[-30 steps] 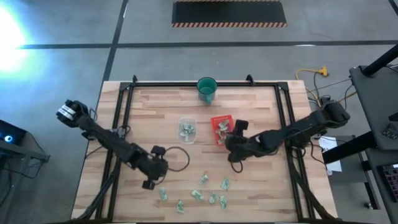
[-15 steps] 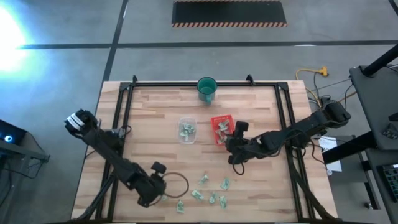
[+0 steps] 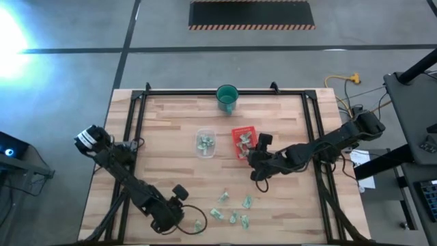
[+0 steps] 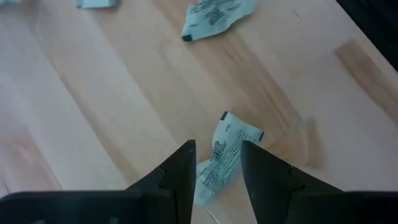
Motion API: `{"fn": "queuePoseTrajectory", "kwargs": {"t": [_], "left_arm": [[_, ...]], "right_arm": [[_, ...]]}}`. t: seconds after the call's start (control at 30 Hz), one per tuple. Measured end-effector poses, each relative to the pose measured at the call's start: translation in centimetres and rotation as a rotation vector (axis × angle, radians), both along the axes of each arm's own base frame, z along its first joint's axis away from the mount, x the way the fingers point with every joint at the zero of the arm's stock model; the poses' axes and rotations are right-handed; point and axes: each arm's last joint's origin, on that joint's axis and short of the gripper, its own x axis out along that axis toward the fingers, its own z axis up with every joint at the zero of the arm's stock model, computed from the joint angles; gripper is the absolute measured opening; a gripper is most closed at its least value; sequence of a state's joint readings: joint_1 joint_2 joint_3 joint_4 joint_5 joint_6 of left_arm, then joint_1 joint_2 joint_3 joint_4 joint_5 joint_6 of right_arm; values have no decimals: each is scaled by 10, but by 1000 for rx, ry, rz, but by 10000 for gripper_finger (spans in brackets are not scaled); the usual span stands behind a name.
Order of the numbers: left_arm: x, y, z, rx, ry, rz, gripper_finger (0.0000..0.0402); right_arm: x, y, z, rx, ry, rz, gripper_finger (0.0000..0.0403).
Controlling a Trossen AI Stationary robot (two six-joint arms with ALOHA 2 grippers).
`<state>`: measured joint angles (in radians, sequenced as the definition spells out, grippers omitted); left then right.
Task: Pick and place items into bin
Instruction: Put the stevia packet into the transparent bin
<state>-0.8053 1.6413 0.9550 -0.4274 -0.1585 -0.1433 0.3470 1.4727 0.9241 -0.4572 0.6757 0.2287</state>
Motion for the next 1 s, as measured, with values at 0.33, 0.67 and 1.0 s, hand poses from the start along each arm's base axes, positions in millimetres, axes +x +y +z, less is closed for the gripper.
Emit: {"fn": "queuePoseTrajectory", "kwargs": {"t": [0.33,0.67,1.0], "left_arm": [[-2,1,-3,61,-16,-115,109],[-5,5,-10,79,-1,-118,109],[-7,12,-21,73,-8,-110,109]], "right_arm": [[0,0,0,3,1,2,127],[0,0,0,5,-3,2,124],[1,0,0,5,-4,2,123]]}}
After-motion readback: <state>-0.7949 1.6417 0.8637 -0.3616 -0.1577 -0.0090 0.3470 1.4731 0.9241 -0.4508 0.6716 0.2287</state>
